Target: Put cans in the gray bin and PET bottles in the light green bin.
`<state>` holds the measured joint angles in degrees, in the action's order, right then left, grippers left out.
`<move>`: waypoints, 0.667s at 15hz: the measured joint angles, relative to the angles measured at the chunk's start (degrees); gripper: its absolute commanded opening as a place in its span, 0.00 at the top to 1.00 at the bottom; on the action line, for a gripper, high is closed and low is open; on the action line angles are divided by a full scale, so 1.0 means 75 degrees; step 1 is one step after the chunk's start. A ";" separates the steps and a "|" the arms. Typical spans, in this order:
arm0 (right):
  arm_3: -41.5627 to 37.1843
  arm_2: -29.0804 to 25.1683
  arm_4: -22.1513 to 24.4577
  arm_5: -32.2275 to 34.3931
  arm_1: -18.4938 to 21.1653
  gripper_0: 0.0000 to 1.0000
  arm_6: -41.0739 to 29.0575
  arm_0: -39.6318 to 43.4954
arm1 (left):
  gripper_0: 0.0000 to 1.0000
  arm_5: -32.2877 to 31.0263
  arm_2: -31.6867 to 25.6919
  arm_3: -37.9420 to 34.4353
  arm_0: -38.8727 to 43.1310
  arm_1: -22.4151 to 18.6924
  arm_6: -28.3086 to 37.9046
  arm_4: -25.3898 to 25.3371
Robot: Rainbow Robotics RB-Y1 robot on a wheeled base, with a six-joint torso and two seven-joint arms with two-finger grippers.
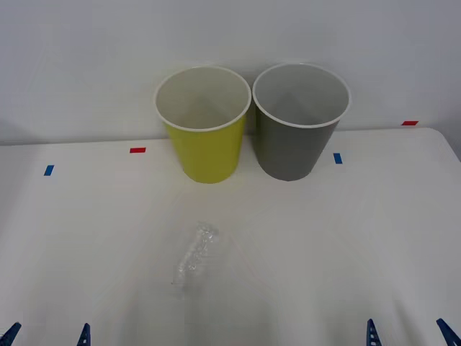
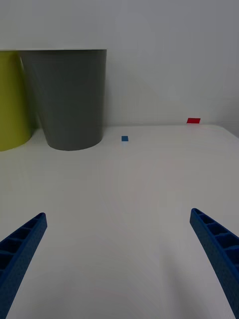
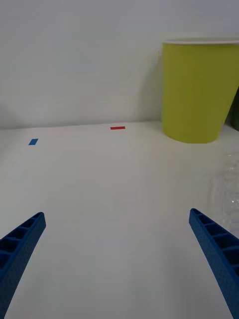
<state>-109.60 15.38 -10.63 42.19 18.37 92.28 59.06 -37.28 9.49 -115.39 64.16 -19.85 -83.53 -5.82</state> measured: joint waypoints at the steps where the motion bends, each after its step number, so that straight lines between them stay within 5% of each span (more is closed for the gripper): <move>1: 0.0000 0.0000 0.0000 0.0000 0.0000 0.00 0.0000 0.0000 | 0.10 -0.0025 -0.0042 0.0013 -0.0015 -0.0104 0.0005 0.0038; 5: 0.0000 0.0000 0.0000 0.0000 0.0000 0.00 0.0000 0.0000 | 0.11 0.0271 -0.0123 0.0002 -0.0323 -0.0425 0.0003 0.0192; 10: 0.0000 0.0000 0.0000 0.0000 0.0000 0.00 0.0000 0.0000 | 0.10 0.1828 -0.0093 -0.0658 -0.0849 -0.1211 0.0033 0.0126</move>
<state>-109.60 15.38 -10.63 42.19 18.37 92.28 59.06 -23.57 8.79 -120.33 57.79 -28.93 -83.28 -4.88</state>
